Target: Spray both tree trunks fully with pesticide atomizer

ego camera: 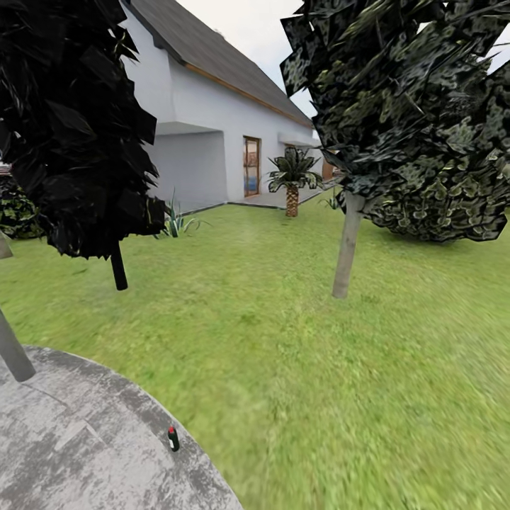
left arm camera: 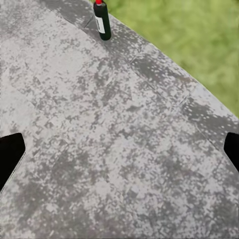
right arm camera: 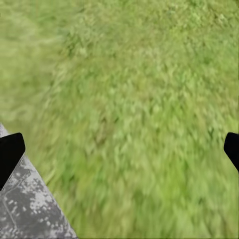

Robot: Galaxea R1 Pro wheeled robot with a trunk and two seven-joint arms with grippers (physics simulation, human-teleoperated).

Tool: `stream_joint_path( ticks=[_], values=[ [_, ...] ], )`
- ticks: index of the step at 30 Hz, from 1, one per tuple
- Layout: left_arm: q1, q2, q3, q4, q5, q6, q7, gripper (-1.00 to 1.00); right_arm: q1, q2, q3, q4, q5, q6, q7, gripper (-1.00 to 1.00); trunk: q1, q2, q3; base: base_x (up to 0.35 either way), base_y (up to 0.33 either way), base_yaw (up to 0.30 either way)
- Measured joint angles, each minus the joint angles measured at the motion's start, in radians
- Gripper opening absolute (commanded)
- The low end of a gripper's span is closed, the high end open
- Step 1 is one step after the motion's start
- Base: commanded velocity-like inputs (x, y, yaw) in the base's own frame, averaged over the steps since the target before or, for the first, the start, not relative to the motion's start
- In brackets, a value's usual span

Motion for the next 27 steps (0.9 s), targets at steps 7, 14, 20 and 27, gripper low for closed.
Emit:
stream_joint_path(
  ticks=[7, 14, 20, 27],
  values=[
    [0.000, 0.000, 0.000, 0.000, 0.000, 0.000, 0.000, 1.00, 0.000, 0.000, 0.000, 0.000, 0.000, 0.000, 0.000, 1.00, 0.000, 0.000, 0.000, 0.297, -0.045, 0.000],
    [0.001, 0.000, 0.000, 0.000, -0.001, 0.000, 0.000, 1.00, 0.000, 0.000, 0.000, -0.001, 0.000, 0.000, 0.000, 1.00, 0.000, 0.000, 0.000, 0.106, -0.009, 0.000],
    [0.001, 0.000, 0.000, 0.000, -0.001, 0.000, 0.000, 1.00, 0.000, 0.000, 0.000, -0.003, -0.001, 0.000, 0.000, 1.00, 0.000, 0.000, 0.000, 0.065, -0.036, 0.000],
    [0.001, 0.000, 0.000, 0.000, -0.001, 0.000, 0.000, 1.00, 0.000, 0.000, -0.001, -0.002, -0.001, 0.000, 0.000, 1.00, 0.000, 0.000, 0.000, 0.243, -0.153, 0.000]
  ],
)
